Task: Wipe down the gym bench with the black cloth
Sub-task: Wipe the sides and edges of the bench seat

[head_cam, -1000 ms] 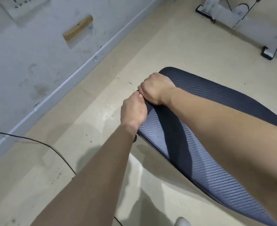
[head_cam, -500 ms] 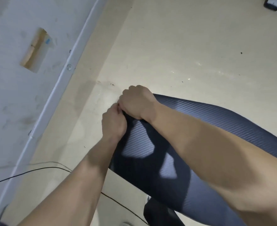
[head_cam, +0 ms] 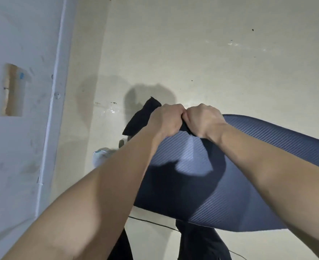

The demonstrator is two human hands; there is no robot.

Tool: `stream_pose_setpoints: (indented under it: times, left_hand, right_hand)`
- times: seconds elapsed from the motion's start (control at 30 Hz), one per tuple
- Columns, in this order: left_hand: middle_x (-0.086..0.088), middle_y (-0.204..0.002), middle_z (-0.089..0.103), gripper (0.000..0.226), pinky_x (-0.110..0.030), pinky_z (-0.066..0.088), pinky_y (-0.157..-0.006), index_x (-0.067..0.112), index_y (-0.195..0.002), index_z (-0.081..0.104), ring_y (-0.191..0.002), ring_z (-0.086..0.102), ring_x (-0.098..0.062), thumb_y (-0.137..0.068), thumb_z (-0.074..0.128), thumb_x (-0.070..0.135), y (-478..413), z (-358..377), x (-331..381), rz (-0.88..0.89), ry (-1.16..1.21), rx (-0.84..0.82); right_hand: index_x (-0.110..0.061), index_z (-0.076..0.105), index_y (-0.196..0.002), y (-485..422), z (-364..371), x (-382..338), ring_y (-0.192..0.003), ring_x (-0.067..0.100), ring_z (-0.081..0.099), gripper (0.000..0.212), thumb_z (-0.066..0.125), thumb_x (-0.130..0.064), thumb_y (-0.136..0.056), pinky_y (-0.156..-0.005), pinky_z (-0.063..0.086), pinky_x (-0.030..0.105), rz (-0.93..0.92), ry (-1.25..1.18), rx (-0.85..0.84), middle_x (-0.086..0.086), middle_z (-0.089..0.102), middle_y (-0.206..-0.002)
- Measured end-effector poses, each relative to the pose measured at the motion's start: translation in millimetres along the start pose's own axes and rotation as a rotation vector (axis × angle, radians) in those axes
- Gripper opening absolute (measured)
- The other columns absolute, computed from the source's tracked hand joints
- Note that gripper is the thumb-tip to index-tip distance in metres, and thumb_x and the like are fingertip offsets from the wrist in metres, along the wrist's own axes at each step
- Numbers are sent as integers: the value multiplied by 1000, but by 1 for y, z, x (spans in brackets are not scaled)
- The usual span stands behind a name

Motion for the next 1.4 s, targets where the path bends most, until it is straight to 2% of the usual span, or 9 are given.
stream_pose_setpoints:
  times: [0.17, 0.27, 0.37, 0.5, 0.67, 0.83, 1.03, 1.27, 1.4]
  left_hand:
    - [3, -82, 53, 22, -35, 38, -63, 17, -104, 55, -82, 58, -26, -99, 33, 20, 20, -3, -10, 159, 0, 35]
    - [-4, -99, 60, 24, -31, 32, -68, 13, -116, 55, -90, 58, -27, -98, 39, 14, 43, -15, -45, 230, 1, 74]
    - [-6, -109, 65, 34, -37, 44, -74, 17, -130, 50, -92, 62, -30, -99, 35, 17, 68, -16, -99, 96, 163, 57]
    - [-2, -84, 60, 32, -29, 37, -61, 12, -130, 50, -70, 55, -18, -103, 33, 14, 103, 6, -133, -182, 472, -132]
    - [7, -102, 60, 39, -23, 39, -72, 26, -138, 47, -93, 55, -14, -103, 34, 16, 100, 10, -127, -317, 749, -98]
    - [6, -95, 63, 29, -24, 41, -70, 20, -107, 57, -86, 54, -12, -102, 29, 16, 64, -13, -99, -106, 501, 70]
    - [10, -73, 46, 34, -33, 33, -68, 28, -73, 39, -77, 48, -19, -104, 26, 25, 9, -7, -29, 155, 46, -140]
    - [2, -74, 56, 34, -33, 33, -60, 17, -83, 50, -74, 55, -22, -105, 25, 25, -24, 19, 70, 249, -60, -215]
    - [-11, -94, 66, 32, -38, 41, -70, 9, -98, 57, -83, 56, -30, -103, 27, 19, -33, 24, 116, 259, -78, -243]
  right_hand:
    - [-19, 63, -83, 4, -5, -14, -83, 30, 62, 47, 21, -34, -101, -76, 38, 34, 21, 118, 47, 8, 71, -94]
    - [-20, 59, -78, 0, -8, -59, -87, 24, 65, 45, 22, -33, -99, -107, 32, 39, 36, 107, 102, 4, 71, -88]
    - [-19, 53, -76, -8, -6, -118, -82, 25, 64, 32, 31, -28, -98, -110, 33, 43, 10, 64, 91, 3, 67, -83]
    - [-13, 65, -99, -15, -1, -171, -88, 29, 62, 30, 40, -29, -96, -91, 43, 40, -55, 158, 19, 11, 68, -106]
    - [-18, 68, -102, -16, -3, -162, -102, 27, 62, 44, 28, -38, -100, -103, 35, 42, -58, 162, 18, 8, 66, -117]
    - [-25, 69, -92, -17, -7, -109, -98, 22, 65, 60, 11, -41, -101, -120, 11, 47, 47, 65, 12, 2, 70, -92]
    - [-25, 62, -72, -7, 2, -26, -99, 20, 66, 61, 9, -41, -100, -121, 5, 46, 135, 26, -32, 2, 72, -86]
    - [-26, 48, -61, 23, -3, 74, -97, 19, 65, 55, 13, -36, -103, -122, 2, 46, 251, -27, -10, -5, 58, -67]
    - [-25, 42, -62, 41, 4, 114, -97, 18, 65, 47, 19, -29, -102, -121, -2, 50, 340, -43, 5, -4, 65, -77]
Point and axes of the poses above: each hand's wrist, its own y-axis away from the middle knuckle, its own z-axis out of the palm, x = y × z, the point moved 8 cm from there along -y, towards the middle knuckle
